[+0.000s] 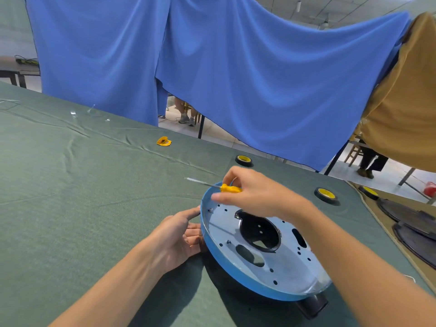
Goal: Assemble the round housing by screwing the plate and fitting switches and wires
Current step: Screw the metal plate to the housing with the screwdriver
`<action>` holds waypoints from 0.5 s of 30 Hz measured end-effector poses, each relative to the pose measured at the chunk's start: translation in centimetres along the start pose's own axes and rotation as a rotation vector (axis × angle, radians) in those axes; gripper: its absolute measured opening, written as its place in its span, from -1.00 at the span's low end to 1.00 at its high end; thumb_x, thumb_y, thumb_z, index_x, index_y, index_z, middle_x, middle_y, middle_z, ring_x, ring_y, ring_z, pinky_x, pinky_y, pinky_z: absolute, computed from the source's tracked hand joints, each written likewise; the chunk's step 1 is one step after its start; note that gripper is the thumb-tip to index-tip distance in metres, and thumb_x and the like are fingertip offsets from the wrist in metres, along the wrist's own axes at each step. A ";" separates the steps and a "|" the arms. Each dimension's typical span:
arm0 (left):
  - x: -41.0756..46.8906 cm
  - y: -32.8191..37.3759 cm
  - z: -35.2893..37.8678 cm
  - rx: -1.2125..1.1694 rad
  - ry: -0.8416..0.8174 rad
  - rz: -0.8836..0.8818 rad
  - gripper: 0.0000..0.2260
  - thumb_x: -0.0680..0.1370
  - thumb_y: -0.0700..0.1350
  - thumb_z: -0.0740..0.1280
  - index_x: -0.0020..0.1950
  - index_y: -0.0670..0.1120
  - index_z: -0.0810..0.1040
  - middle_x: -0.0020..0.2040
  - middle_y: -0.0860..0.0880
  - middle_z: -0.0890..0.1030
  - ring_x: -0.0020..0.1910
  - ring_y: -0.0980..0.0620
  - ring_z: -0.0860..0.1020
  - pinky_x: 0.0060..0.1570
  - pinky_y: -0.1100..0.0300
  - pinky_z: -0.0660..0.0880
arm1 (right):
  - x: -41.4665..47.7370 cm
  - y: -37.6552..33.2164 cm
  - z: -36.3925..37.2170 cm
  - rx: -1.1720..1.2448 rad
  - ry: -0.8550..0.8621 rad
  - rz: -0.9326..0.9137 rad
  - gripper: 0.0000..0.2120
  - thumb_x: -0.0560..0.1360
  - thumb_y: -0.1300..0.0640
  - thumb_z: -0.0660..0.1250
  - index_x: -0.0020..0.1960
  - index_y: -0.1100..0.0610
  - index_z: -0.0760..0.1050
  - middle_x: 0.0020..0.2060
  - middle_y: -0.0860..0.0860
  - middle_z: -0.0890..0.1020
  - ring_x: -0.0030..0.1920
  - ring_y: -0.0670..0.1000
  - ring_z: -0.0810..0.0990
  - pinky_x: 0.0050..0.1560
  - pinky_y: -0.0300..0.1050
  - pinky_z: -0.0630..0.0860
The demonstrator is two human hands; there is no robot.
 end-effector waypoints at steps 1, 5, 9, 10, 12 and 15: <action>0.0 0.0 0.1 -0.009 0.001 -0.005 -0.73 0.59 -0.10 0.35 -0.19 -0.29 0.54 -0.55 -0.10 0.46 -0.68 0.04 0.37 -0.58 0.24 0.46 | -0.4 0.0 -0.8 0.082 -0.005 0.003 -0.77 0.51 -0.14 0.35 0.01 0.01 0.46 -0.15 -0.06 0.59 -0.22 -0.06 0.53 -0.18 -0.04 0.50; -0.1 0.0 0.0 -0.019 0.003 -0.008 -0.72 0.57 -0.07 0.38 -0.18 -0.27 0.48 -0.60 -0.07 0.41 -0.72 0.03 0.37 -0.60 0.26 0.44 | -1.5 -0.3 -4.1 0.231 0.093 -0.071 -0.91 0.50 0.03 0.42 -0.05 0.04 0.62 -0.18 -0.04 0.67 -0.35 -0.02 0.58 -0.18 -0.09 0.59; -0.3 0.0 0.2 -0.014 -0.013 -0.006 -0.71 0.58 -0.05 0.36 -0.16 -0.27 0.47 -0.61 -0.07 0.40 -0.72 0.03 0.36 -0.60 0.27 0.43 | -1.8 0.6 -5.7 0.410 0.225 -0.074 -0.89 0.38 0.17 0.55 -0.13 0.15 0.66 -0.13 0.17 0.70 -0.23 0.12 0.69 -0.09 0.01 0.67; -0.3 0.1 0.3 -0.015 -0.018 -0.006 -0.70 0.57 -0.05 0.36 -0.19 -0.26 0.47 -0.62 -0.06 0.39 -0.73 0.03 0.36 -0.61 0.27 0.43 | -1.7 0.9 -5.7 0.446 0.253 -0.066 -0.87 0.37 0.20 0.55 -0.11 0.17 0.64 -0.13 0.18 0.69 -0.23 0.13 0.70 -0.08 0.05 0.67; -0.5 0.1 0.3 -0.014 -0.021 0.001 -0.69 0.56 -0.04 0.38 -0.20 -0.27 0.46 -0.62 -0.06 0.39 -0.73 0.03 0.36 -0.61 0.27 0.43 | -1.7 1.4 -5.9 0.508 0.325 -0.068 -0.82 0.40 0.24 0.52 -0.04 0.18 0.59 -0.17 0.18 0.67 -0.29 0.10 0.69 -0.11 0.06 0.67; -0.7 0.1 0.4 -0.019 -0.032 0.007 -0.69 0.56 -0.04 0.38 -0.20 -0.27 0.45 -0.63 -0.07 0.39 -0.73 0.03 0.37 -0.61 0.27 0.43 | -1.7 1.3 -6.0 0.495 0.416 -0.108 -0.83 0.47 0.24 0.45 0.00 0.16 0.49 -0.22 0.21 0.61 -0.33 0.07 0.65 -0.14 0.08 0.65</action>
Point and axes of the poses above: each hand's wrist, its own x-axis towards the middle knuckle, its own z-axis out of the palm, y = z × x, the point moved 7 cm from there along x, towards the middle knuckle
